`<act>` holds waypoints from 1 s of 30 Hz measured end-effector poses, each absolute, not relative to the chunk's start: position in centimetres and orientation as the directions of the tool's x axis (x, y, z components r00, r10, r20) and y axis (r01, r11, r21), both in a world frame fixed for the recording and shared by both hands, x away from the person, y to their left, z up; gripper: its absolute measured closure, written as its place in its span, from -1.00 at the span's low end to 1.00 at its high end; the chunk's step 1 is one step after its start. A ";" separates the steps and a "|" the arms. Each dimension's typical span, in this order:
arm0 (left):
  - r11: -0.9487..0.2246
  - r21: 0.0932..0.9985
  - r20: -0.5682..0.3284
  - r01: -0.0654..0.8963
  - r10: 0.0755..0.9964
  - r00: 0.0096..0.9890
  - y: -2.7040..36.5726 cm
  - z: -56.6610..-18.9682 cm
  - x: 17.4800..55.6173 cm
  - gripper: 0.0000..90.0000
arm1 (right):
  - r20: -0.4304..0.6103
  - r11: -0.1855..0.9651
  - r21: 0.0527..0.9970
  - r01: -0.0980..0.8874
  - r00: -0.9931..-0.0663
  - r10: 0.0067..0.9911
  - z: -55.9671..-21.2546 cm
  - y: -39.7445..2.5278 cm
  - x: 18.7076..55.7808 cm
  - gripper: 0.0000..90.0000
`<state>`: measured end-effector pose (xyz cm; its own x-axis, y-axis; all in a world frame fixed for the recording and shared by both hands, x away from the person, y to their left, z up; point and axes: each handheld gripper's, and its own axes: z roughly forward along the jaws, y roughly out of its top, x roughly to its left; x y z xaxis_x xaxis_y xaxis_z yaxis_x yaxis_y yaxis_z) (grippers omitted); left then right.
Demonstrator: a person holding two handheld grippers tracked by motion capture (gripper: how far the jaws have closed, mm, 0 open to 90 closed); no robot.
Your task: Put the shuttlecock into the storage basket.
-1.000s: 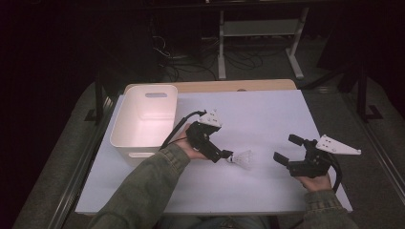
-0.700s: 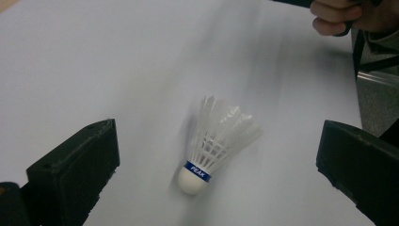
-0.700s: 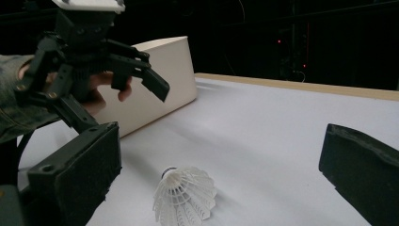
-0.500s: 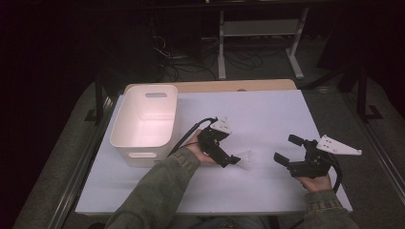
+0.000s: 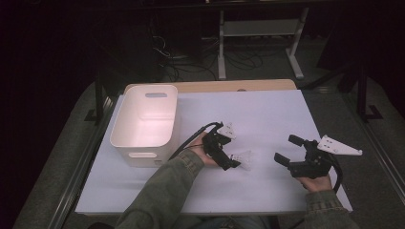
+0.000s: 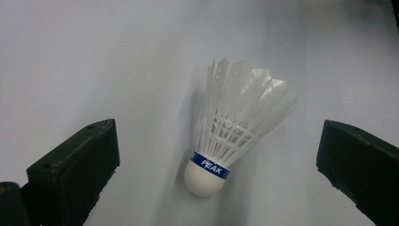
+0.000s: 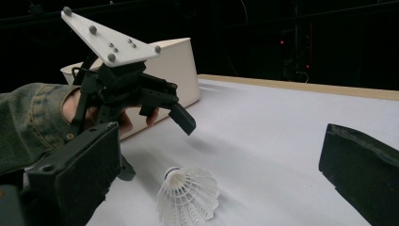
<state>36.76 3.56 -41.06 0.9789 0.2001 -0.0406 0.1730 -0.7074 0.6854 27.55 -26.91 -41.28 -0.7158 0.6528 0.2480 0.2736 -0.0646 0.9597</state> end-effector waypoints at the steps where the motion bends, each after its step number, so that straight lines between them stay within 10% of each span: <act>1: -0.709 0.684 -0.036 0.170 0.200 0.979 3.5 -41.2 36.8 -1.00 | 0.249 -0.066 0.960 0.273 -0.715 0.653 -41.3 -26.9 27.6 -1.00; 19: -0.830 0.549 0.069 0.096 0.160 0.985 3.2 -42.8 36.9 -1.00 | 0.254 -0.071 0.959 0.274 -0.718 0.648 -41.4 -27.0 27.6 -1.00; 30: -0.835 0.548 0.110 0.044 0.124 0.986 3.7 -42.6 37.2 -0.56 | 0.253 -0.073 0.960 0.272 -0.719 0.648 -41.4 -27.0 27.6 -1.00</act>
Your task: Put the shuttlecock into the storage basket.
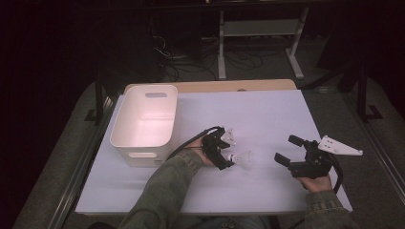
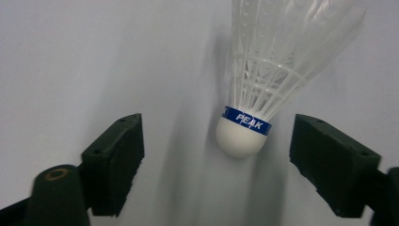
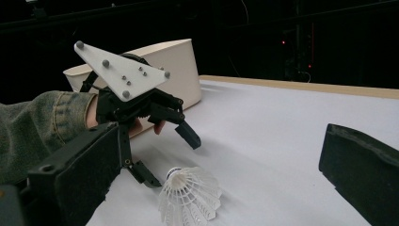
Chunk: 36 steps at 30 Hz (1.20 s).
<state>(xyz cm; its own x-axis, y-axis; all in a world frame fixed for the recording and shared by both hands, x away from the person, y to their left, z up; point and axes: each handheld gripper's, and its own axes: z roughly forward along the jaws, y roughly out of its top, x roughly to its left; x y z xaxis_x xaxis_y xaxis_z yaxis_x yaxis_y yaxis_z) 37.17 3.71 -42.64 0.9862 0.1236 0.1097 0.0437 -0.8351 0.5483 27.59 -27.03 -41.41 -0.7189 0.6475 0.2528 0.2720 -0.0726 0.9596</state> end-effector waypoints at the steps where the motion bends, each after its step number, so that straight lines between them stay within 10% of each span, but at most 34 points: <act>1: -0.838 0.545 0.113 0.037 0.117 0.987 3.7 -42.7 37.1 -0.53 | 0.255 -0.073 0.959 0.274 -0.718 0.648 -41.4 -27.0 27.6 -1.00; 36: -0.829 0.560 0.071 -0.012 0.034 0.997 3.5 -43.3 37.1 0.32 | 0.269 -0.079 0.954 0.290 -0.710 0.651 -41.5 -27.1 27.5 -1.00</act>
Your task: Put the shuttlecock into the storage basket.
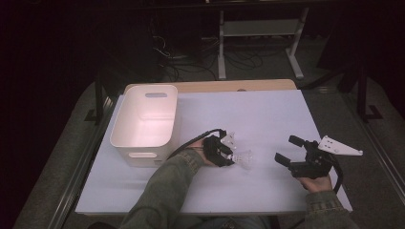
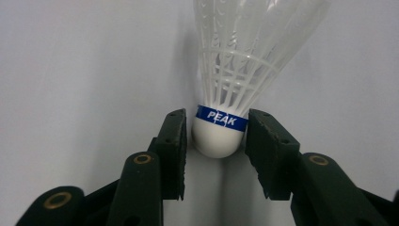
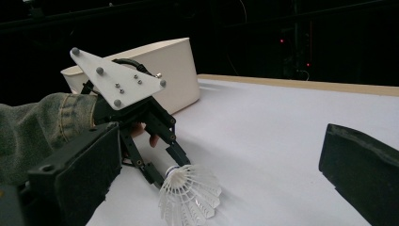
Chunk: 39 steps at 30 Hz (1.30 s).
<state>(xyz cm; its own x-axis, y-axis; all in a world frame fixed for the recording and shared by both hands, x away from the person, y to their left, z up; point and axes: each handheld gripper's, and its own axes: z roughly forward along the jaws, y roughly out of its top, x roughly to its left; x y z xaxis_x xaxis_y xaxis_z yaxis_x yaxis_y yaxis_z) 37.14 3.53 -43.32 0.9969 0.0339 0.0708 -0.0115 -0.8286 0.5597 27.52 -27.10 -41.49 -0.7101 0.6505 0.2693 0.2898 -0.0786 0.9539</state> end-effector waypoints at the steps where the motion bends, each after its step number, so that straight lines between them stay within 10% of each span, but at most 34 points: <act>1: -0.827 0.562 0.068 -0.011 0.034 0.997 3.5 -43.3 37.1 0.35 | 0.269 -0.079 0.954 0.290 -0.710 0.651 -41.5 -27.1 27.5 -1.00; 39: -0.742 0.652 -0.056 0.160 0.164 0.985 4.7 -39.4 37.0 0.43 | 0.272 -0.087 0.954 0.288 -0.702 0.658 -41.5 -27.2 27.5 -1.00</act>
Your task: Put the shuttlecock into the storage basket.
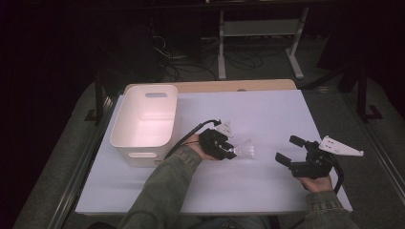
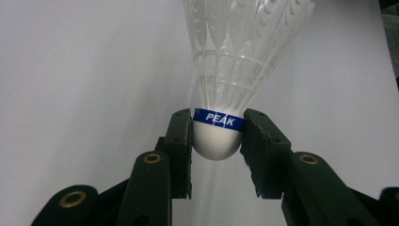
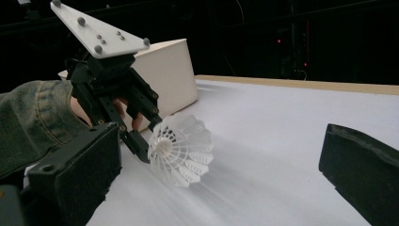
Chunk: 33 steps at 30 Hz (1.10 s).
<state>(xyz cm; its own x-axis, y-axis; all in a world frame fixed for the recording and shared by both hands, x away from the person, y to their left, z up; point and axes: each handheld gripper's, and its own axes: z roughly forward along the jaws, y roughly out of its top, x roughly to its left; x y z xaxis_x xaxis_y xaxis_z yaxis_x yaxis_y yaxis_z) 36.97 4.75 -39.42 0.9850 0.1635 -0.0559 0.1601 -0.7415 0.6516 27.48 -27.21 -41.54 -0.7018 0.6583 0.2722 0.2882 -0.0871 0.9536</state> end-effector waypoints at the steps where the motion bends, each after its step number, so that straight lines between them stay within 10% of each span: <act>1: -0.734 0.657 -0.062 0.172 0.175 0.983 4.9 -39.2 36.9 0.43 | 0.274 -0.087 0.953 0.290 -0.701 0.659 -41.6 -27.2 27.5 -1.00; 33: -0.703 0.689 -0.018 0.178 0.229 0.973 7.8 -32.9 34.4 0.43 | 0.290 -0.100 0.948 0.303 -0.684 0.669 -41.6 -27.3 27.5 -1.00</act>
